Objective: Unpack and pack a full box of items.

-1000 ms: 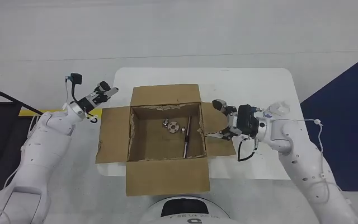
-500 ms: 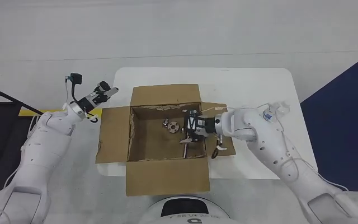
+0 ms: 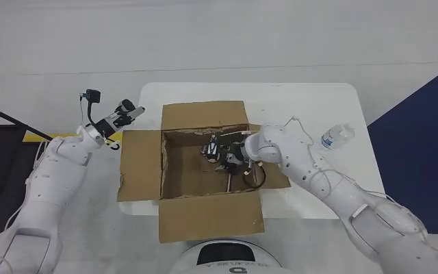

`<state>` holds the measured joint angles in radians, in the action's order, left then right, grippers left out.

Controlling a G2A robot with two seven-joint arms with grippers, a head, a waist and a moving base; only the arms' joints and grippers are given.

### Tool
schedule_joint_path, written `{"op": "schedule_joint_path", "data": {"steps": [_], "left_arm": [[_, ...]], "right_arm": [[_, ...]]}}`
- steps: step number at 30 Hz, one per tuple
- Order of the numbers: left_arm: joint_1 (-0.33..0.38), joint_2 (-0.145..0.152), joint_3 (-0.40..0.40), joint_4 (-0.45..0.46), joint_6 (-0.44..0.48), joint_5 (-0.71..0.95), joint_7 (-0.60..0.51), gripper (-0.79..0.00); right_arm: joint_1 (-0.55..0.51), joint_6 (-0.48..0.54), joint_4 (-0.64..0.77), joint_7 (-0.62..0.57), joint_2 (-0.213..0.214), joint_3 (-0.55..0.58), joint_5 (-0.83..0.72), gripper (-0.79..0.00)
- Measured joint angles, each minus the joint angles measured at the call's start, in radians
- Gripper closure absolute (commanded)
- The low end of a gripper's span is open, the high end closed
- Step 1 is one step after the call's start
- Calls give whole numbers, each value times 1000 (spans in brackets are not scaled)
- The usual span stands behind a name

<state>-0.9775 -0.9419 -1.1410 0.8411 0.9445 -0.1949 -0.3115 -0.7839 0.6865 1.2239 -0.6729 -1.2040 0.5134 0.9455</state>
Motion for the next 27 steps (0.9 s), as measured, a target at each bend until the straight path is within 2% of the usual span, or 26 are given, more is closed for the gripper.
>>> {"op": "schedule_joint_path", "data": {"steps": [2, 7, 14, 19, 21, 24, 27], "left_arm": [[0, 0, 0, 0, 0, 0, 0, -785], [0, 0, 0, 0, 0, 0, 0, -785], [0, 0, 0, 0, 0, 0, 0, -785], [0, 0, 0, 0, 0, 0, 0, -785], [0, 0, 0, 0, 0, 0, 0, -785], [0, 0, 0, 0, 0, 0, 0, -785], [0, 0, 0, 0, 0, 0, 0, -785]], "right_arm": [[5, -4, -18, 5, -10, -11, 2, -653], [7, -38, -7, -3, -25, -33, 56, -662], [-29, -97, 84, -72, -17, -22, 93, -717], [-76, -160, 218, -96, 8, 31, 117, -693], [-105, -173, 271, -105, 24, 63, 129, -637], [-141, -180, 328, -142, 44, 102, 137, -486], [-154, -193, 352, -260, 46, 98, 113, -449]]}}
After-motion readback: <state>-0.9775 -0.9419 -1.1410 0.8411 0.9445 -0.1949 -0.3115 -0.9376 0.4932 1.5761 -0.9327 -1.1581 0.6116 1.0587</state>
